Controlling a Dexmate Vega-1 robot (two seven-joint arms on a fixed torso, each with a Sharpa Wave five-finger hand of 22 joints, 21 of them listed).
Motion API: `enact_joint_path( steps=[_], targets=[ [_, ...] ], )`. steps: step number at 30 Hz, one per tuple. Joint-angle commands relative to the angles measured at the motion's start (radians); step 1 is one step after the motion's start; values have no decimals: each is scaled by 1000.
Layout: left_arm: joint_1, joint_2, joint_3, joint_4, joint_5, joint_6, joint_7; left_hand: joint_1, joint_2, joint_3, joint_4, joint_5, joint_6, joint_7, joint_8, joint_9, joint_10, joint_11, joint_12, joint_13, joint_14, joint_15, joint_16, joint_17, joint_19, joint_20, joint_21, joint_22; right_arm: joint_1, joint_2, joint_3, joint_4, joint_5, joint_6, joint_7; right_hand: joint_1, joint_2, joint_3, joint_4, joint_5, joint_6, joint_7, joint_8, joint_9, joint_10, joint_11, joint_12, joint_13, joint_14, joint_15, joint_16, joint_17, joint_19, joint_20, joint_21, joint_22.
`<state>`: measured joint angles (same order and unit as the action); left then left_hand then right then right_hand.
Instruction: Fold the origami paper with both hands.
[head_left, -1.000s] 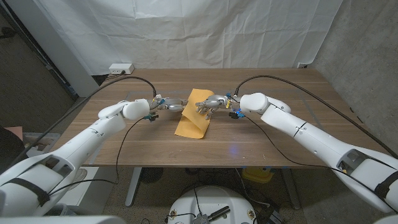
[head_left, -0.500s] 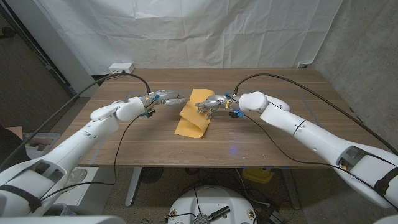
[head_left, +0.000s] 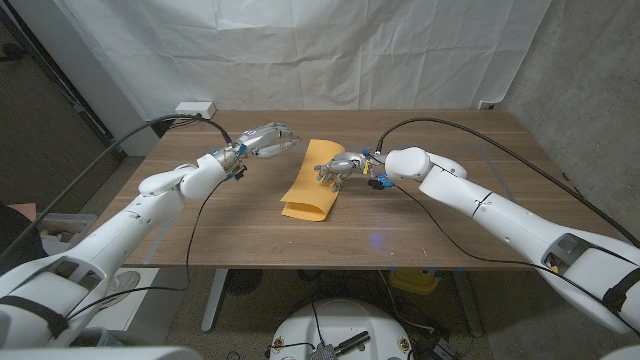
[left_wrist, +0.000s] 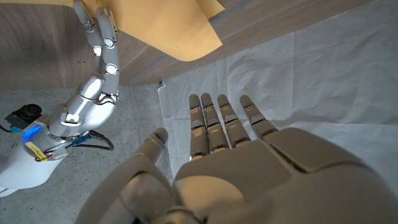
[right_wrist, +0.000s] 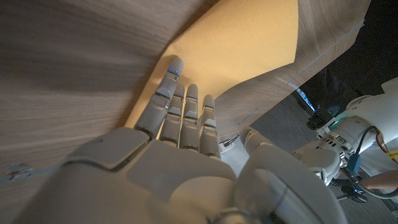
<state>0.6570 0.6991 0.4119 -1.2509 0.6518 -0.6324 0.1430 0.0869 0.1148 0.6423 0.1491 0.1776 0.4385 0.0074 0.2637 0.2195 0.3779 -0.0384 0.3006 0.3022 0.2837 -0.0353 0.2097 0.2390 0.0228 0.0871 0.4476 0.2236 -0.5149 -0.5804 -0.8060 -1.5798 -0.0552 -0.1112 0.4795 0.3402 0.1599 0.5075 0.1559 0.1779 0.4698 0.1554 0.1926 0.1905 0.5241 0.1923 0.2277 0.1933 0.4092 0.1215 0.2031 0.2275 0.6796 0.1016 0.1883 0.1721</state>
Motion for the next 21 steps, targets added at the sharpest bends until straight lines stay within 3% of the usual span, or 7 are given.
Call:
enact_joint_path(
  steps=[1,3,6,14,16,19,21],
  targets=[
    [-63,-14,57,37,-61,100,-312,-54,26,-11,26,14,-72,-29,-58,-27,-77,-11,-58,-36,-87,-7,-31,-38,-58,1,-21,-7,-9,-9,7,-8,10,7,-6,-13,-1,-4,1,5,10,22,0,3,3,-4,3,4,8,2,0,2,4,-4,6,0],
    [-80,-19,74,44,-58,132,-369,-73,18,-23,29,17,-138,-35,-85,-35,-147,-22,-96,-61,-149,-1,-37,-53,-91,-5,-36,-14,-10,-9,8,-10,9,6,-9,-14,0,-5,1,5,10,22,0,3,4,-5,2,4,8,1,0,1,4,-4,6,0],
    [-105,-28,98,66,-42,160,-415,-84,8,-40,30,20,-208,-38,-93,-39,-219,-29,-119,-82,-217,-1,-41,-58,-117,-5,-50,-19,-11,-11,9,-12,8,10,-11,-16,0,-5,1,5,10,22,0,3,4,-5,2,4,9,1,-1,0,5,-4,6,0],
    [-133,-35,129,102,-15,144,-412,-94,17,-59,41,25,-297,-44,-99,-40,-309,-28,-128,-99,-294,-1,-42,-58,-153,3,-67,-21,-19,-14,14,-24,5,10,-27,-19,0,-5,1,6,11,20,0,3,4,-5,2,4,11,0,-1,-2,5,-4,6,0],
    [-139,-37,132,108,-14,135,-409,-95,24,-69,42,28,-353,-56,-99,-40,-373,-38,-131,-106,-330,-7,-39,-58,-165,2,-73,-20,-20,-10,17,-15,13,19,-30,-20,0,-5,1,6,11,20,0,3,5,-4,2,4,11,-1,-1,-2,6,-5,6,0],
    [-153,-40,145,128,-5,112,-401,-96,27,-74,42,29,-378,-62,-99,-41,-396,-36,-129,-108,-354,-9,-41,-58,-178,4,-78,-20,-16,-11,13,-19,7,7,-25,-22,0,-4,0,7,11,21,0,3,6,-5,2,4,13,-1,-1,-4,6,-5,7,0],
    [-160,-39,154,134,13,97,-386,-96,33,-84,44,31,-431,-79,-100,-41,-452,-48,-131,-112,-392,-7,-40,-57,-206,16,-89,-19,-16,-11,12,-19,5,6,-28,-22,0,-4,0,7,12,21,0,3,6,-5,1,4,13,-1,-1,-4,7,-5,7,0]
  ],
)
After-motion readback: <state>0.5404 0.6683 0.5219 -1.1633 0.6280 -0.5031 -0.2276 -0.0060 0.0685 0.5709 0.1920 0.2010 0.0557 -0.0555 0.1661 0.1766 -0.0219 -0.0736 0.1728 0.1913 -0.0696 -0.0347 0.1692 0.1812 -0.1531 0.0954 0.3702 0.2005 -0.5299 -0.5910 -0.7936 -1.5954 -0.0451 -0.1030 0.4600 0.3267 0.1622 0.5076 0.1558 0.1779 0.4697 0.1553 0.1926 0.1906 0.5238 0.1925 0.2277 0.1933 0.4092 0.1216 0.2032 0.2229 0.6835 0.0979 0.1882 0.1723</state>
